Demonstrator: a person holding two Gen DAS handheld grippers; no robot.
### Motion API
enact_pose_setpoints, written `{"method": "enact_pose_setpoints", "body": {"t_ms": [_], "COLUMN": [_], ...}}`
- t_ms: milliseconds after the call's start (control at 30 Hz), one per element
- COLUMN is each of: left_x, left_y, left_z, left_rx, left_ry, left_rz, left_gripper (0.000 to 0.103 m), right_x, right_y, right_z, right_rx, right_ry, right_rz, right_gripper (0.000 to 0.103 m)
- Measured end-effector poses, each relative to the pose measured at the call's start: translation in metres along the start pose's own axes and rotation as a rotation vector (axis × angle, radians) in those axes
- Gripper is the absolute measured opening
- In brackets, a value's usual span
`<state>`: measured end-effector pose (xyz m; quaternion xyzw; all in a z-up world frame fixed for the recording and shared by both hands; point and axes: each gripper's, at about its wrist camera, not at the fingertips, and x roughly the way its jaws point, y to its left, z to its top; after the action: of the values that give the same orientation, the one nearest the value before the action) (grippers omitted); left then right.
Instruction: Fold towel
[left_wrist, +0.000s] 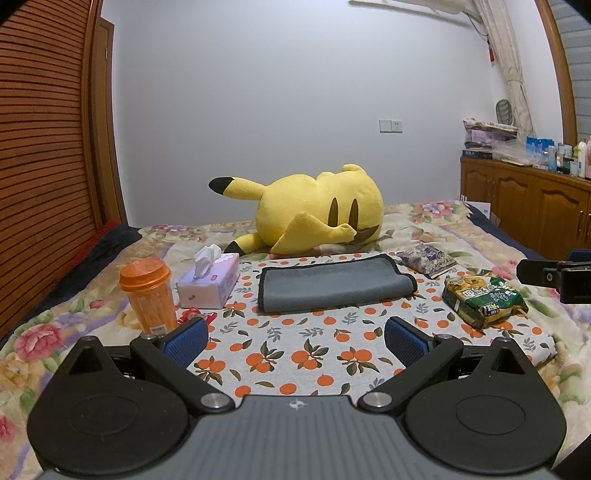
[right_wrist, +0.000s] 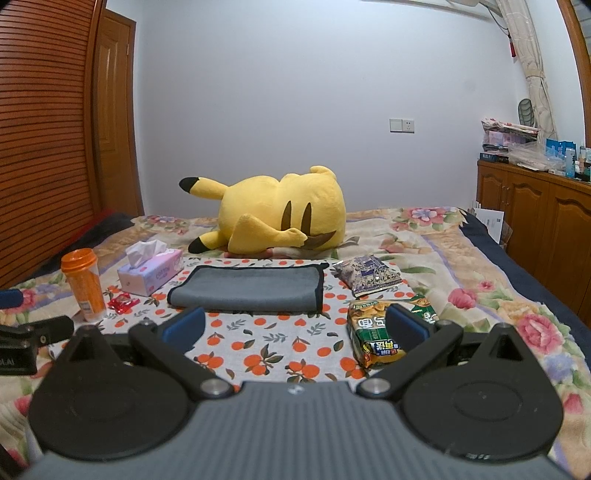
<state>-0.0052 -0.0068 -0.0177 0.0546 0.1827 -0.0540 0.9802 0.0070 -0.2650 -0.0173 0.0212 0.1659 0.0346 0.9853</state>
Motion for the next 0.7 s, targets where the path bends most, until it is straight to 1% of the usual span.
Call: {"method": "enact_pose_setpoints", "body": {"t_ms": [700], "left_x": [0.0002], "left_y": [-0.0012], "left_z": [-0.0028], "left_rx": [0.006], "left_ry": [-0.001], "left_rz": [-0.001], "left_gripper": [0.103], "right_x": [-0.0009], "right_y": [-0.0003], "right_z": [-0.0002], "right_rx": [0.001], "right_ry": [-0.003], "right_rz": [-0.001], "right_gripper": [0.103]}}
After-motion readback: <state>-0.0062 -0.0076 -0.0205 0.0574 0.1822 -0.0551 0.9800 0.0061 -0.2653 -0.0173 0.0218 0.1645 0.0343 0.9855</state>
